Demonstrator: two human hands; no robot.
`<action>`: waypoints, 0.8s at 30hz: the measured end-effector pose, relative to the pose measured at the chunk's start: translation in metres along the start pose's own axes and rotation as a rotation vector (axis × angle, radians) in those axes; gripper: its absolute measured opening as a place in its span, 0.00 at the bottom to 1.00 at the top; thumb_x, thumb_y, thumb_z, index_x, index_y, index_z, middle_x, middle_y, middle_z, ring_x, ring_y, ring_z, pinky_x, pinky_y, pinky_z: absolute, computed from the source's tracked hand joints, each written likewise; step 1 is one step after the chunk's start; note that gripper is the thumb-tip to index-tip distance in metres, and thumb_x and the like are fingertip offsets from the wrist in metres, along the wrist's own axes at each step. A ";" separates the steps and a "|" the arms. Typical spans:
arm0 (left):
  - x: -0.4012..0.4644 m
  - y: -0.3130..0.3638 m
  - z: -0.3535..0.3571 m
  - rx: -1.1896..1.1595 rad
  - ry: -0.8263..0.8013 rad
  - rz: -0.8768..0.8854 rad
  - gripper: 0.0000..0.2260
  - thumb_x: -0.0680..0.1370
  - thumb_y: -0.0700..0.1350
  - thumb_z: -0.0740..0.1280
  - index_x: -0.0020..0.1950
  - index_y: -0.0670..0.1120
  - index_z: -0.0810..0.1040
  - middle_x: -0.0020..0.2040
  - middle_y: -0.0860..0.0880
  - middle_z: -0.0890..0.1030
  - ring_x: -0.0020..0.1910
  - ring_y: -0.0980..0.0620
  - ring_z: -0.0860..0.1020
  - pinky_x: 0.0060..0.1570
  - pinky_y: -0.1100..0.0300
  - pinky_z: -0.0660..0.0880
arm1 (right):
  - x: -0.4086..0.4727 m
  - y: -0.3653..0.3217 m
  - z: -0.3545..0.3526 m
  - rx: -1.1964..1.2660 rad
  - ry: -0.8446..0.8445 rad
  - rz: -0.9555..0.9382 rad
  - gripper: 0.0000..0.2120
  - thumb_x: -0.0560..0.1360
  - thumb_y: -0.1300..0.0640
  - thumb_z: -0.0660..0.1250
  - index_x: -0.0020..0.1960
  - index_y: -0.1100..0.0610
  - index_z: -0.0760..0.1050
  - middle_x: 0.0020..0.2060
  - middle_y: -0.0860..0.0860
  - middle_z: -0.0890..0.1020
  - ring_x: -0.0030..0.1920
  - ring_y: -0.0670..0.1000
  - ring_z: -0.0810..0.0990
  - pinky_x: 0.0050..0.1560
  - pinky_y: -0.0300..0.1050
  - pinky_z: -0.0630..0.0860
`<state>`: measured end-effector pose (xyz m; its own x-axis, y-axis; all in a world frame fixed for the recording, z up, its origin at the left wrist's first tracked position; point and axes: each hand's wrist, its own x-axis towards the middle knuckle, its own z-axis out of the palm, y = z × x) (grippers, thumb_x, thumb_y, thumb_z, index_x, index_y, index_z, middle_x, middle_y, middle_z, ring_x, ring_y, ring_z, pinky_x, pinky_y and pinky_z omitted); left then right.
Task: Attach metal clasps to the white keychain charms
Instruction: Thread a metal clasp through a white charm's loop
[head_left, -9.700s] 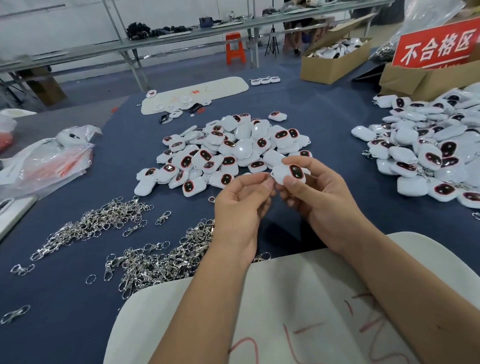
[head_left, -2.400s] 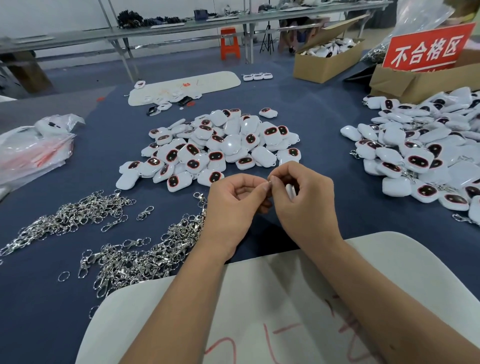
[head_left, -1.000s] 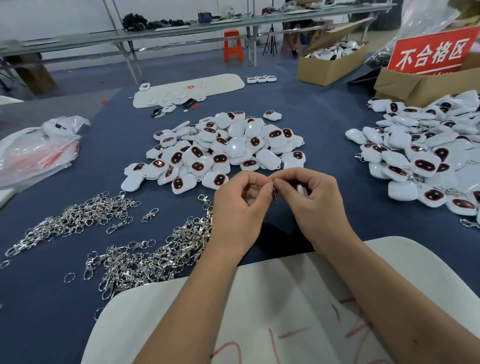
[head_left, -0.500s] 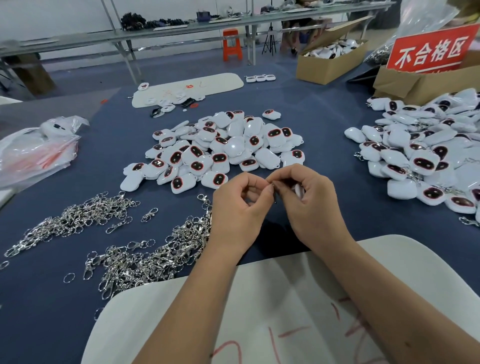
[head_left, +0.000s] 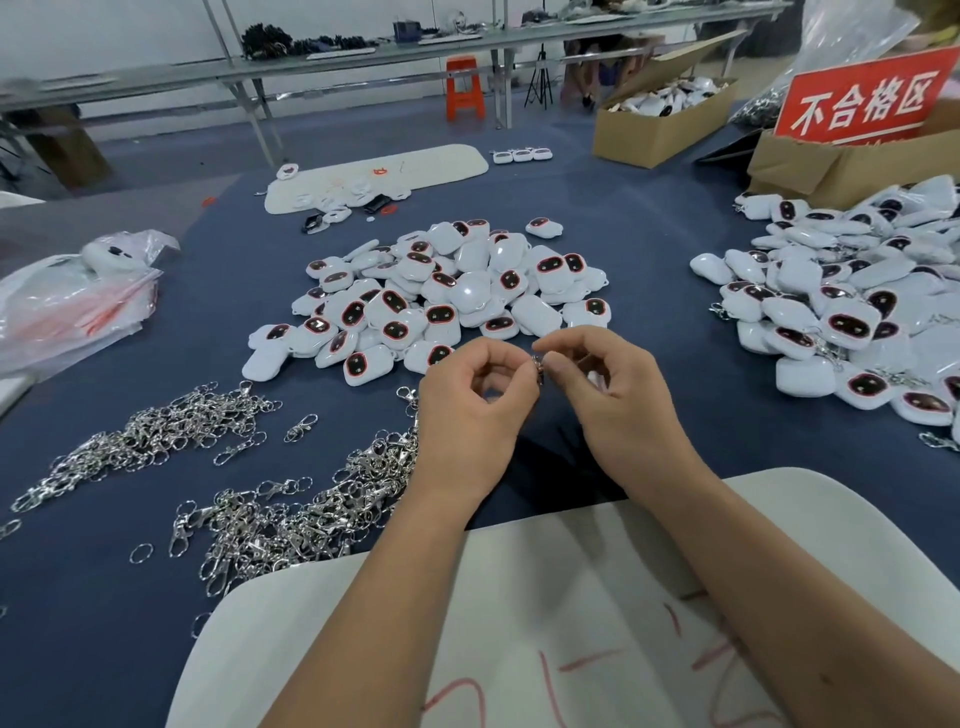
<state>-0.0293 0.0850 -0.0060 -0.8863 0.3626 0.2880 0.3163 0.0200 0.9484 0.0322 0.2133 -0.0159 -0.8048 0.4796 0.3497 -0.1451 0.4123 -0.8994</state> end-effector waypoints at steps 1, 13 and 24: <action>0.000 0.001 0.000 0.003 0.001 0.009 0.04 0.77 0.37 0.71 0.43 0.43 0.82 0.33 0.55 0.80 0.35 0.52 0.79 0.45 0.47 0.81 | 0.001 0.000 -0.001 0.020 -0.031 0.016 0.06 0.83 0.60 0.68 0.50 0.53 0.84 0.43 0.49 0.85 0.46 0.52 0.82 0.50 0.48 0.78; -0.002 0.000 -0.001 0.055 -0.047 0.063 0.05 0.78 0.36 0.71 0.44 0.45 0.82 0.36 0.46 0.82 0.35 0.49 0.81 0.44 0.44 0.81 | 0.000 -0.003 -0.008 0.089 -0.024 0.001 0.07 0.79 0.63 0.72 0.46 0.54 0.85 0.38 0.48 0.86 0.40 0.46 0.81 0.45 0.32 0.75; -0.001 -0.009 0.001 0.211 -0.052 0.147 0.07 0.78 0.38 0.69 0.42 0.48 0.81 0.37 0.52 0.81 0.37 0.48 0.81 0.39 0.44 0.80 | 0.001 -0.004 -0.013 -0.227 0.000 -0.283 0.06 0.76 0.68 0.74 0.45 0.59 0.86 0.40 0.49 0.85 0.42 0.50 0.83 0.46 0.50 0.78</action>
<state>-0.0315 0.0851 -0.0152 -0.8088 0.4229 0.4087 0.5090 0.1555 0.8466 0.0393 0.2218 -0.0089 -0.7507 0.3219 0.5770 -0.2312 0.6901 -0.6858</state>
